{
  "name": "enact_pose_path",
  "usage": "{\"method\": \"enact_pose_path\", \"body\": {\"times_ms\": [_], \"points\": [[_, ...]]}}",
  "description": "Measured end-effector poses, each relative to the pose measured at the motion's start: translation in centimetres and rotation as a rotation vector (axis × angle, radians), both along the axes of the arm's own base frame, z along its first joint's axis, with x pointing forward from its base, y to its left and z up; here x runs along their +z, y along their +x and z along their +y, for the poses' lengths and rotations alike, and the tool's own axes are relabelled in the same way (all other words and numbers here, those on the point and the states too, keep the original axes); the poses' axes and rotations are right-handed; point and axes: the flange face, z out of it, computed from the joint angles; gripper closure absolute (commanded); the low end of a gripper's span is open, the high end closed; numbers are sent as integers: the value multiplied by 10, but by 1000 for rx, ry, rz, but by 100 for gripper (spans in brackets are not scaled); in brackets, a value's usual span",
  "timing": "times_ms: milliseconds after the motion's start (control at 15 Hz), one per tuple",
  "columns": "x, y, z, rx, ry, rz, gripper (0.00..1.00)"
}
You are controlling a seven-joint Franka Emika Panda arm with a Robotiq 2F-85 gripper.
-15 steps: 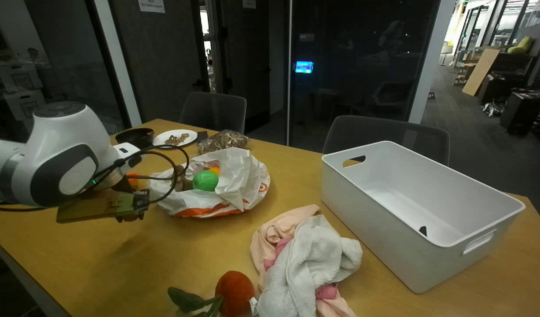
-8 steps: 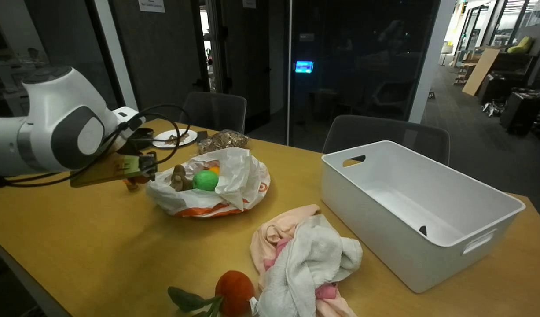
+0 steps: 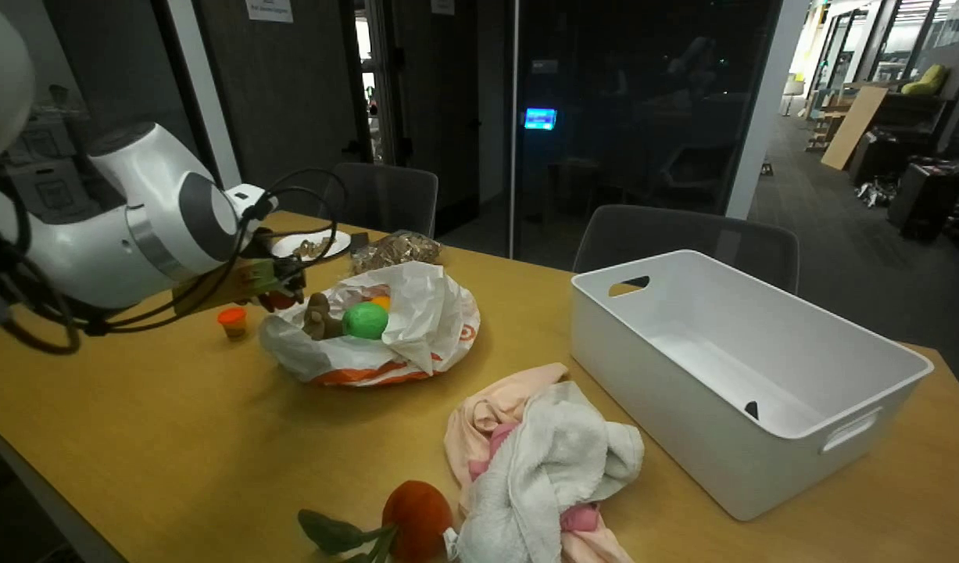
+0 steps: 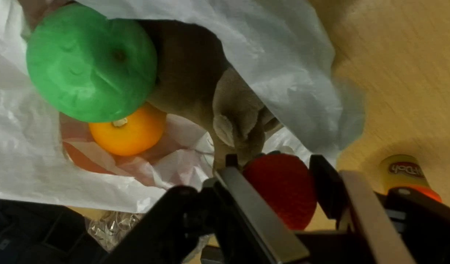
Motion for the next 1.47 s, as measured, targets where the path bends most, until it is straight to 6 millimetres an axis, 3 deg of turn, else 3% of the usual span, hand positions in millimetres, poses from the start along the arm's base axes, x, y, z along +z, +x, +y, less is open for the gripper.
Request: {"method": "enact_pose_path", "body": {"times_ms": [133, 200, 333, 467, 733, 1067, 1200, 1467], "points": [[-18, 17, -6, -19, -22, 16, 73], [-27, 25, -9, -25, -31, 22, 26], [-42, 38, -15, -31, -44, 30, 18], [-51, 47, -17, -39, -43, 39, 3], [-45, 47, -7, -38, -13, 36, 0], [-3, 30, 13, 0, 47, -15, 0], [3, 16, 18, -5, 85, 11, 0], [-6, -27, 49, 5, 176, 114, 0]]}}
